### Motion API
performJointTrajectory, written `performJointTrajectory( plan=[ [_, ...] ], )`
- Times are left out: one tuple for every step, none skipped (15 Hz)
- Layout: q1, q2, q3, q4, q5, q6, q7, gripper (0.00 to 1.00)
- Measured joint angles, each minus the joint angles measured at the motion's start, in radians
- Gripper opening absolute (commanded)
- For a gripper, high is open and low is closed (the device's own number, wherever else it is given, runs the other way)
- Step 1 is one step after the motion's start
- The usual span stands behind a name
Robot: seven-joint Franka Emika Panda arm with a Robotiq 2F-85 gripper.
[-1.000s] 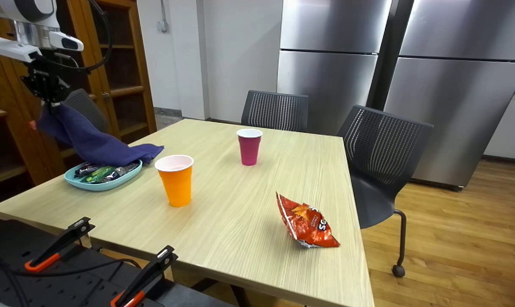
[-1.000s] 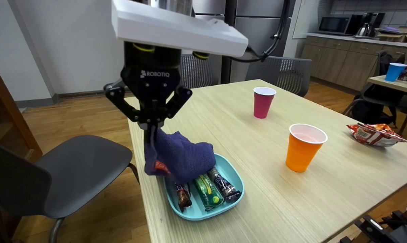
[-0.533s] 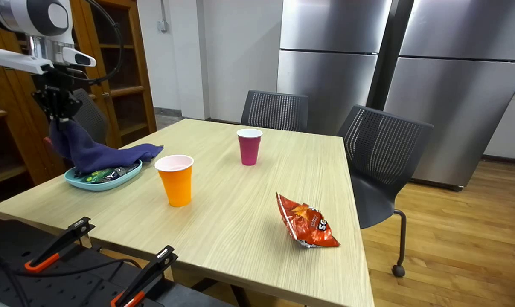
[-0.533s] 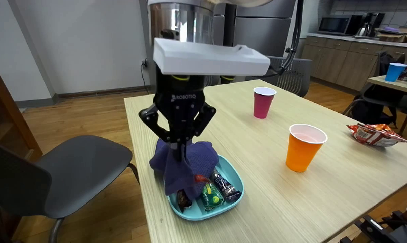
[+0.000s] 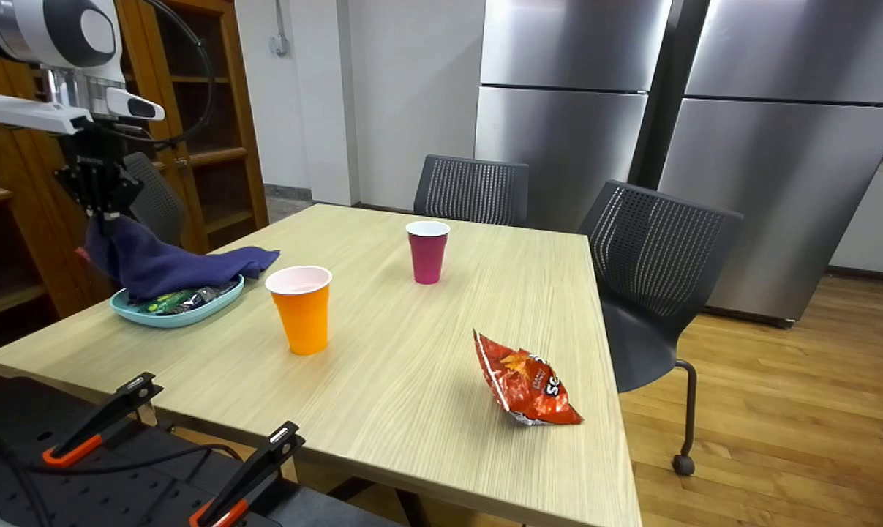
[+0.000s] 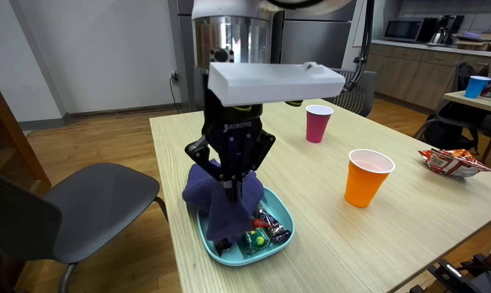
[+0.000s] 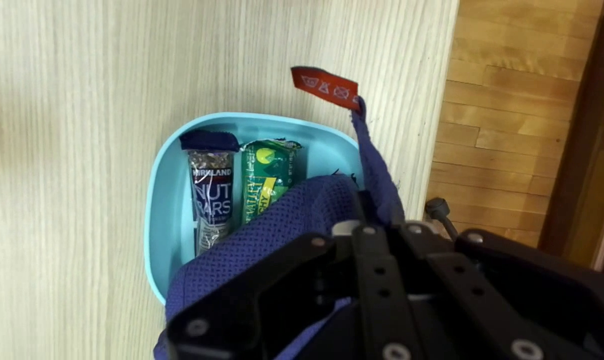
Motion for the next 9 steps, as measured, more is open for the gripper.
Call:
performJointTrajectory(
  plan=[
    [0.0, -0.002, -0.002, -0.006, -0.021, 0.0, 0.003, 0.01],
    [0.0, -0.002, -0.006, -0.013, -0.048, 0.0, 0.011, 0.01],
    [0.001, -0.001, -0.011, -0.021, -0.081, 0.0, 0.026, 0.01],
    [0.002, 0.003, -0.018, -0.029, -0.115, 0.0, 0.045, 0.01],
    [0.004, 0.01, -0.026, -0.036, -0.147, 0.0, 0.065, 0.01],
    [0.006, 0.02, -0.034, -0.04, -0.176, 0.0, 0.084, 0.01],
    [0.008, 0.031, -0.041, -0.043, -0.203, 0.0, 0.103, 0.01],
    [0.01, 0.045, -0.049, -0.045, -0.225, 0.0, 0.117, 0.01],
    [0.014, 0.058, -0.055, -0.046, -0.243, 0.0, 0.13, 0.01]
  ],
)
